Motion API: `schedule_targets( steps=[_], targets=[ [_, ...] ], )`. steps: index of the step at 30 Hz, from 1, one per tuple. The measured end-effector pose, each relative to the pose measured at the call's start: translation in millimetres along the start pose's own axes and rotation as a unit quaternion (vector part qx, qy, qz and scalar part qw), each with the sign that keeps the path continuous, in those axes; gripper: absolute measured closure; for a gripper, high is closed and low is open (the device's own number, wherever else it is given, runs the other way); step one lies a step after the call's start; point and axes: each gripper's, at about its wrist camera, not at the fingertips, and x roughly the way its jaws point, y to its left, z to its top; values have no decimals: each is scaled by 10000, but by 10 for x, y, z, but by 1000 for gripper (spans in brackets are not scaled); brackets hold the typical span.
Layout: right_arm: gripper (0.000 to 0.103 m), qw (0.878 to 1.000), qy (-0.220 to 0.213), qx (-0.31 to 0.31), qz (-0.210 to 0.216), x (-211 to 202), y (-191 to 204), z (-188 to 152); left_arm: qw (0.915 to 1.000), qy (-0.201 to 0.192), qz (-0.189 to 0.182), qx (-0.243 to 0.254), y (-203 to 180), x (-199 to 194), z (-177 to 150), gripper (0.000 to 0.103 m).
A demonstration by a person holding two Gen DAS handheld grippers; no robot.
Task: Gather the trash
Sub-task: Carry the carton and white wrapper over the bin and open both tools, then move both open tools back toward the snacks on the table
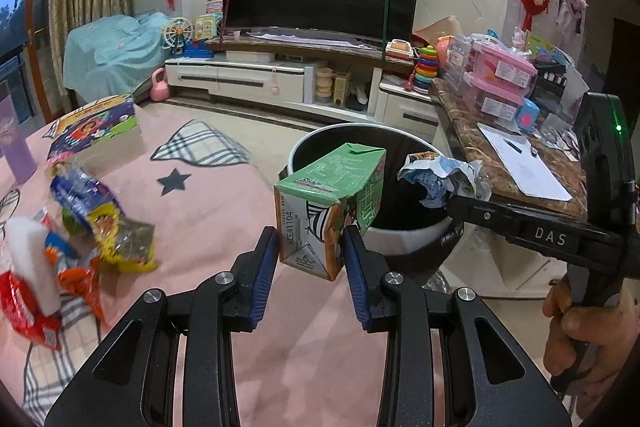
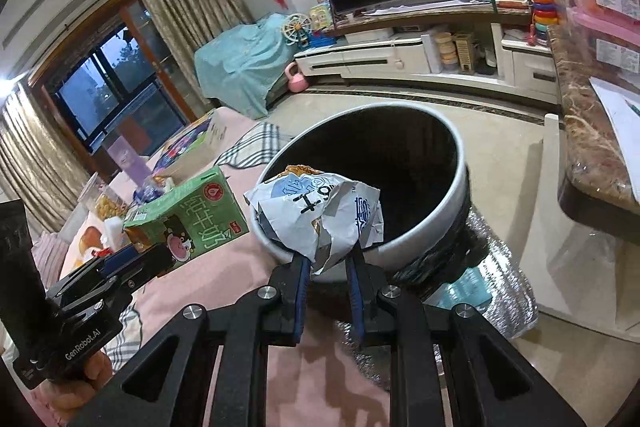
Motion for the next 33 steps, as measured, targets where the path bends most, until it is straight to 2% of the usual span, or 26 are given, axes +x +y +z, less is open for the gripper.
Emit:
schedule_targets(
  steps=[16, 25, 27, 28, 30, 33],
  targets=[
    [85, 9996, 263, -8, -130, 256, -193, 270, 9996, 218, 23, 196, -152, 384, 211, 71],
    [81, 9990, 365, 28, -256, 355, -290, 397, 9991, 402, -115, 20, -129, 543, 286, 71],
    [80, 9989, 384, 36, -273, 377, -301, 412, 9990, 428, -109, -30, -127, 561, 293, 67],
    [79, 9987, 398, 41, -305, 387, -306, 417, 9990, 429, -133, -68, -119, 558, 292, 66],
    [67, 9987, 380, 70, -343, 388, -322, 424, 9990, 407, -119, -114, -100, 539, 286, 56],
    [56, 9989, 305, 149, -319, 360, -337, 418, 9992, 356, -57, -166, -55, 479, 249, 49]
  ],
)
